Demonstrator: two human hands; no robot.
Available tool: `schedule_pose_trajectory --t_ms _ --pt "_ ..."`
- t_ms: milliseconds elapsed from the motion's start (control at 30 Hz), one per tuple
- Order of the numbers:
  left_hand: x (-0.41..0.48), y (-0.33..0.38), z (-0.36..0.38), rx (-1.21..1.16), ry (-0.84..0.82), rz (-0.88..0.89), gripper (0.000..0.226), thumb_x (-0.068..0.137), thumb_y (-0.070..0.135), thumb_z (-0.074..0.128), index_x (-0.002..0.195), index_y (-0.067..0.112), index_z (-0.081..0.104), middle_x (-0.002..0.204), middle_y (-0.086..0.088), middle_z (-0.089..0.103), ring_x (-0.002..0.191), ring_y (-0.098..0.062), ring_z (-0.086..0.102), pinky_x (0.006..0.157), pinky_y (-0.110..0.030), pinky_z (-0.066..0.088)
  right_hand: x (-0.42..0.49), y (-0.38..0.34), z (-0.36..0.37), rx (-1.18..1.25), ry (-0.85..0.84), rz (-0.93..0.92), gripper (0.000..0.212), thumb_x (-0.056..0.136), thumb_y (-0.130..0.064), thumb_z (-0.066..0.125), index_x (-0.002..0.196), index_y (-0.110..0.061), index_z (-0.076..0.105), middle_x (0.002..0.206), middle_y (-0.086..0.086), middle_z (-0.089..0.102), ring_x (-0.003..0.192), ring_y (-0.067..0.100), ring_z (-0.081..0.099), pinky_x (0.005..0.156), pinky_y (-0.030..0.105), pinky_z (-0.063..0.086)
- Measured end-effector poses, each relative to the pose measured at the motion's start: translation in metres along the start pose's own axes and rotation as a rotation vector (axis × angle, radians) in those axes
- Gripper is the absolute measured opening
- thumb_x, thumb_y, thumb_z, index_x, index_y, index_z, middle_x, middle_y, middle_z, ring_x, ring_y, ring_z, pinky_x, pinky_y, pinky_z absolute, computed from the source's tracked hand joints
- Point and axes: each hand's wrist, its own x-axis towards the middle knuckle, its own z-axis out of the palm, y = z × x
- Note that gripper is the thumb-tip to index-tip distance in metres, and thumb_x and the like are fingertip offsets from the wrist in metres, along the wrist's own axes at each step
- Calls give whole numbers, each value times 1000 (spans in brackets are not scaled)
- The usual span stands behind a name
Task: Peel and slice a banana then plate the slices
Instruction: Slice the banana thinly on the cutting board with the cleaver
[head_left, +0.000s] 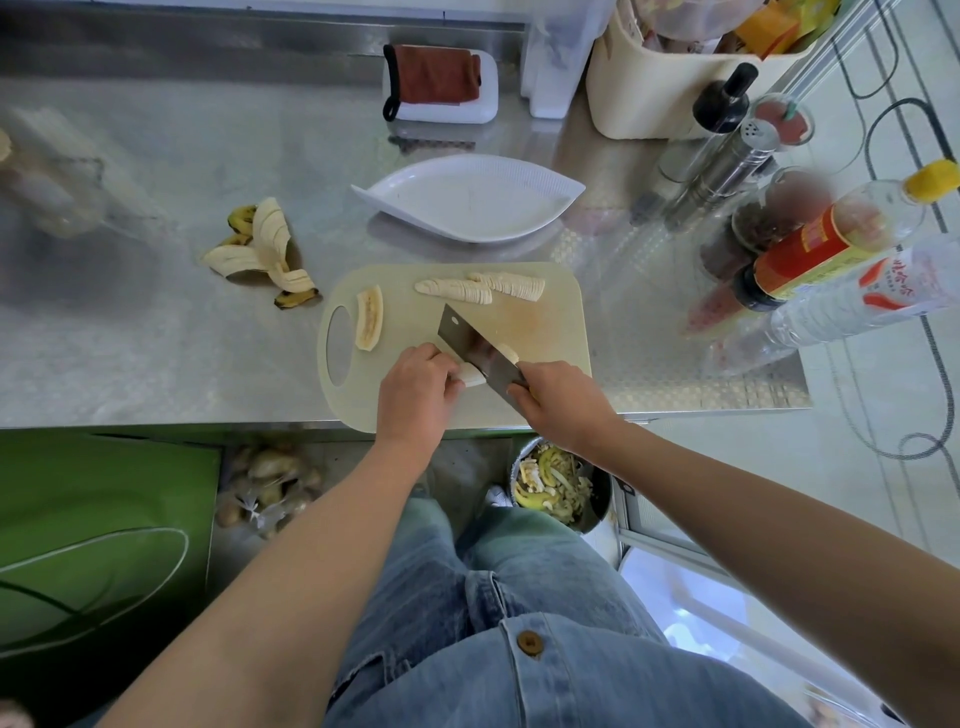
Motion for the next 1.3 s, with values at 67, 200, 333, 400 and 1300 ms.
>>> schedule_pose_trajectory --t_ms 67,200,333,400,1300 --pt "0 0 0 4 4 2 9 78 12 74 87 9 72 89 -7 65 83 -26 56 67 -37 48 0 2 1 10 13 -3 22 96 -25 43 86 -8 53 78 10 59 69 30 54 55 31 33" --pt "-1 1 -1 10 18 8 8 78 12 74 85 9 71 87 -7 65 82 -26 56 66 -37 50 0 -1 -3 60 59 -14 21 96 -24 45 78 -14 44 72 5 52 64 27 47 55 31 29" --pt "0 1 0 31 19 11 7 79 12 74 85 10 70 87 -6 65 82 -24 55 64 -32 43 3 -4 -8 72 68 -31 21 96 -24 45 77 -15 42 70 5 52 65 29 50 56 33 33" --pt "0 2 0 32 20 11 8 79 12 74 85 10 71 86 -6 65 82 -24 55 64 -31 41 2 -3 -9 58 55 -31 19 96 -23 45 79 -14 45 74 8 56 67 30 52 57 34 37" --pt "-1 3 -1 38 14 3 8 80 14 73 86 10 71 88 -6 66 84 -25 55 66 -35 46 1 -6 -6 67 55 -3 20 96 -24 45 78 -15 42 72 5 51 66 30 49 56 31 30"
